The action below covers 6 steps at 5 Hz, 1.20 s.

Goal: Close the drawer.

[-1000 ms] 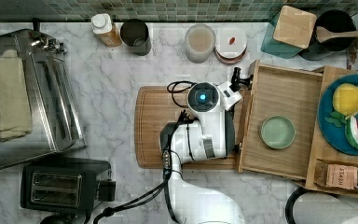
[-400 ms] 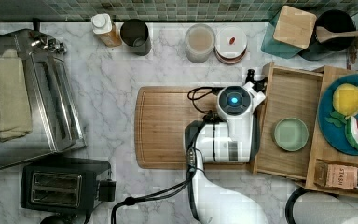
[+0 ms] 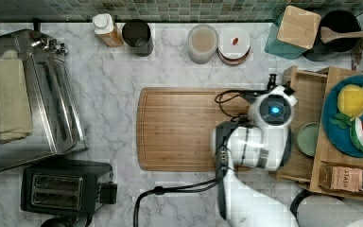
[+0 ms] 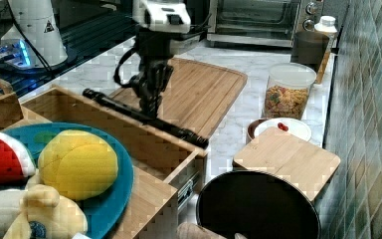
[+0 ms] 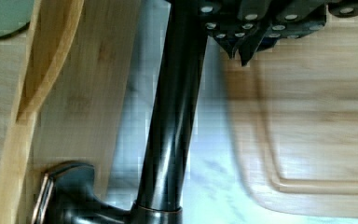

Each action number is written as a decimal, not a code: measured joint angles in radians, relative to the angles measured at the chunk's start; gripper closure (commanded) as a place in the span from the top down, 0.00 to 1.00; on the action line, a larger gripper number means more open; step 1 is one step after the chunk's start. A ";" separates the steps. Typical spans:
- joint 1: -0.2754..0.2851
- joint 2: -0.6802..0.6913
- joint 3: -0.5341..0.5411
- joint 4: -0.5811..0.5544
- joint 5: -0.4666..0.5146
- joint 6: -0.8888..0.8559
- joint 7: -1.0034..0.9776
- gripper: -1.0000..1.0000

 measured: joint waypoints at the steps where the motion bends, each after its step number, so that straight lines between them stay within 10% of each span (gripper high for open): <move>1: -0.083 0.033 -0.006 0.061 0.059 -0.033 -0.082 0.00; 3: -0.177 0.085 -0.002 0.150 0.117 -0.062 -0.199 0.00; 6: -0.172 0.088 -0.003 0.156 0.103 -0.070 -0.200 0.00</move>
